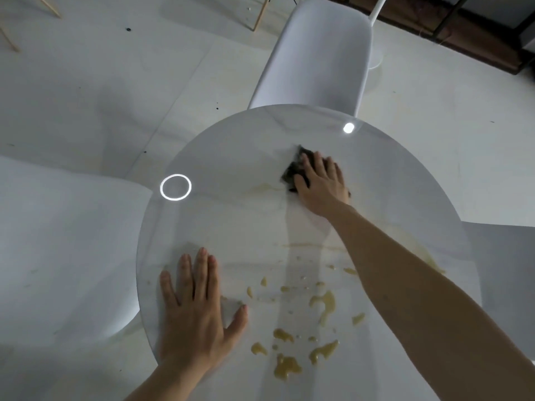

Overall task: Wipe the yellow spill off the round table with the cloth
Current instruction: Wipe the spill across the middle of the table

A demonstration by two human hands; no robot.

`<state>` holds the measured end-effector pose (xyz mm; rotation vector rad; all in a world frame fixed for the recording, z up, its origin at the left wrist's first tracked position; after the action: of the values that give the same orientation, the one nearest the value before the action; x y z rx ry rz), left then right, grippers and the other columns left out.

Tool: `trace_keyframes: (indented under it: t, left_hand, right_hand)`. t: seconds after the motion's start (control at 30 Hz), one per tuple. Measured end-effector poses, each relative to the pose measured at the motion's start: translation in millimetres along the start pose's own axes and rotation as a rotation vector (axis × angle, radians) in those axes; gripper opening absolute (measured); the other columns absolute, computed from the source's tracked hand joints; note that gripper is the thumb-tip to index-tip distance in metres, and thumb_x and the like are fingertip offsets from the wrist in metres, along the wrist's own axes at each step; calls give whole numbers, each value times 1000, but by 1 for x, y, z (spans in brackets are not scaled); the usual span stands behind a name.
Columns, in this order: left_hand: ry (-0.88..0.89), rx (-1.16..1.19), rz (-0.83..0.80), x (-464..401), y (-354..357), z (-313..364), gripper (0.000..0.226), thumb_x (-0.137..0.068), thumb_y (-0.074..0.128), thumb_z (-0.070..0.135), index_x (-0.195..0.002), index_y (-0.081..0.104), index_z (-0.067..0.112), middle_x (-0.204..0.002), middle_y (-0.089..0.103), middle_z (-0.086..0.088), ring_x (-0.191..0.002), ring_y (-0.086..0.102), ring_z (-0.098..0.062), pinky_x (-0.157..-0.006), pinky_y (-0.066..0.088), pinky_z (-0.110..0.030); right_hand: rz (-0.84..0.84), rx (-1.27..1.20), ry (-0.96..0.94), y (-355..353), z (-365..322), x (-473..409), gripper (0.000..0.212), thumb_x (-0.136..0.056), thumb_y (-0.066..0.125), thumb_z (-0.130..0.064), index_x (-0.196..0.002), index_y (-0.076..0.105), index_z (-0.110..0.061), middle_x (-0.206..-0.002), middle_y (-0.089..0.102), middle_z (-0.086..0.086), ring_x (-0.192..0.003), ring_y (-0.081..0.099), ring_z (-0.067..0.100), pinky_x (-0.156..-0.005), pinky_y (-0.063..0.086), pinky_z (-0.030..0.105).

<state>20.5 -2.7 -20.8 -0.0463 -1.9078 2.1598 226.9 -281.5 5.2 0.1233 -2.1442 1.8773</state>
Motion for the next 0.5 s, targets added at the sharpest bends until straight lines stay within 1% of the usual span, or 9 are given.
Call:
trace_keyframes:
  t: [0.1,0.17,0.27,0.37,0.47,0.5]
  left_hand:
    - [1,3,12,1,1,0,105,-79,47,67,-155,33,-5,-167,29,-23,-151,31,-51,-119,17,-74]
    - [0,9,18,1,0,1,104,-80,47,66,-155,33,-5,-166,30,-23,-150,31,-51,-119,16,-75]
    - [15,0,11,2,-1,-1,103,-83,44,67,-156,29,-5,-167,29,-24,-151,30,-51,-119,17,-75]
    - [-11,16,3,1,-2,-11,103,-84,42,67,-157,28,-4,-167,28,-24,-151,27,-51,-120,14,-74]
    - [-49,13,16,0,-3,-21,104,-82,43,66,-156,30,-5,-167,29,-23,-151,27,-51,-121,12,-73]
    - [29,37,40,1,0,6,104,-81,43,66,-156,30,-5,-167,30,-24,-151,28,-52,-121,11,-73]
  right_hand:
    - [-32,42,-180,7,-74,-12,64,-101,20,-56,-159,8,-31,-168,0,2,-153,-5,30,-123,-3,45]
    - [-54,74,-276,15,-117,-4,66,-100,20,-58,-159,9,-30,-169,1,2,-153,-5,31,-122,-3,46]
    - [-73,107,-371,27,-152,18,68,-99,22,-61,-159,9,-31,-169,2,2,-153,-5,31,-122,-4,47]
    - [-79,92,-406,32,-155,30,69,-98,23,-65,-159,9,-35,-169,1,-1,-153,-6,27,-122,-5,47]
    - [-77,38,-305,27,-116,28,70,-97,24,-67,-158,9,-37,-169,1,-1,-153,-5,26,-122,-4,47]
    - [-49,70,-178,15,-54,43,70,-97,23,-67,-158,7,-37,-169,0,-1,-153,-5,26,-122,-4,47]
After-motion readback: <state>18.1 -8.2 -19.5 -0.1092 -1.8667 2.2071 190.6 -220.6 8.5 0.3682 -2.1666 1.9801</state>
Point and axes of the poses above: each hand's wrist, its own x-axis away from the middle knuckle, its own y-axis out of the palm, z = x × y, the point moved 2 cm from there along -x, towards the middle knuckle
